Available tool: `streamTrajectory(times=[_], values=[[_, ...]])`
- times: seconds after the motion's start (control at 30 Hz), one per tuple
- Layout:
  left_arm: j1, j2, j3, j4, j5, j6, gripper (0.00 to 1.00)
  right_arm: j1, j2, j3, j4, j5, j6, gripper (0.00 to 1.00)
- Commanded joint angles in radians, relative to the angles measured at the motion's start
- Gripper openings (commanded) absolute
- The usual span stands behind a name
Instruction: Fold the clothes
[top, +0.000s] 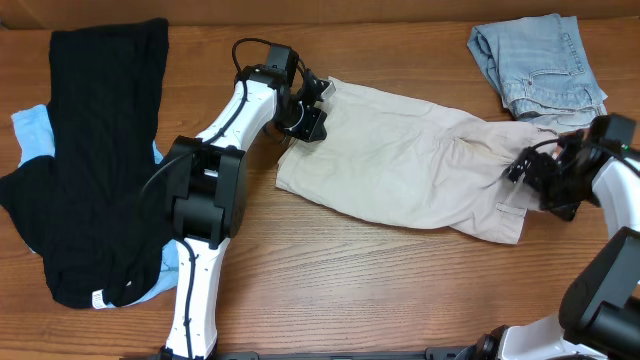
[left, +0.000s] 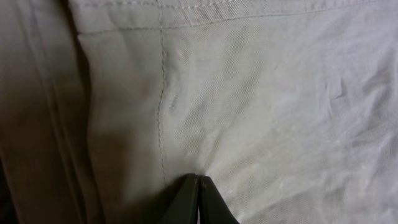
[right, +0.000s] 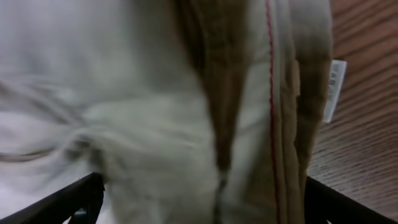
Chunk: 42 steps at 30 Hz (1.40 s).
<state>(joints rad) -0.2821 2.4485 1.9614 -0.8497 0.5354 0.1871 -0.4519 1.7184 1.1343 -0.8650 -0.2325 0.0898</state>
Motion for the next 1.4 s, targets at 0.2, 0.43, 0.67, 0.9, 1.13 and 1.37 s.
streamTrajectory(times=[0.2, 0.43, 0.67, 0.9, 1.13, 1.37], values=[[-0.016, 0.048, 0.005, -0.002, -0.035, 0.015, 0.04, 0.009, 0.002, -0.164, 0.201, 0.021, 0.042, 0.99], [-0.016, 0.048, 0.005, -0.002, -0.052, 0.015, 0.04, 0.038, 0.058, -0.242, 0.338, -0.147, 0.048, 0.78], [-0.016, 0.048, 0.005, -0.011, -0.054, 0.015, 0.04, 0.045, 0.098, -0.239, 0.394, -0.154, 0.125, 0.12], [-0.013, 0.048, 0.005, -0.046, -0.064, 0.014, 0.04, -0.067, 0.076, -0.131, 0.251, -0.209, 0.113, 0.04], [-0.014, 0.048, 0.005, -0.095, -0.059, -0.016, 0.04, -0.11, 0.0, 0.083, -0.038, -0.267, -0.014, 0.04], [-0.026, 0.048, 0.005, -0.096, -0.019, -0.027, 0.04, 0.029, -0.04, 0.267, -0.239, -0.255, -0.05, 0.04]])
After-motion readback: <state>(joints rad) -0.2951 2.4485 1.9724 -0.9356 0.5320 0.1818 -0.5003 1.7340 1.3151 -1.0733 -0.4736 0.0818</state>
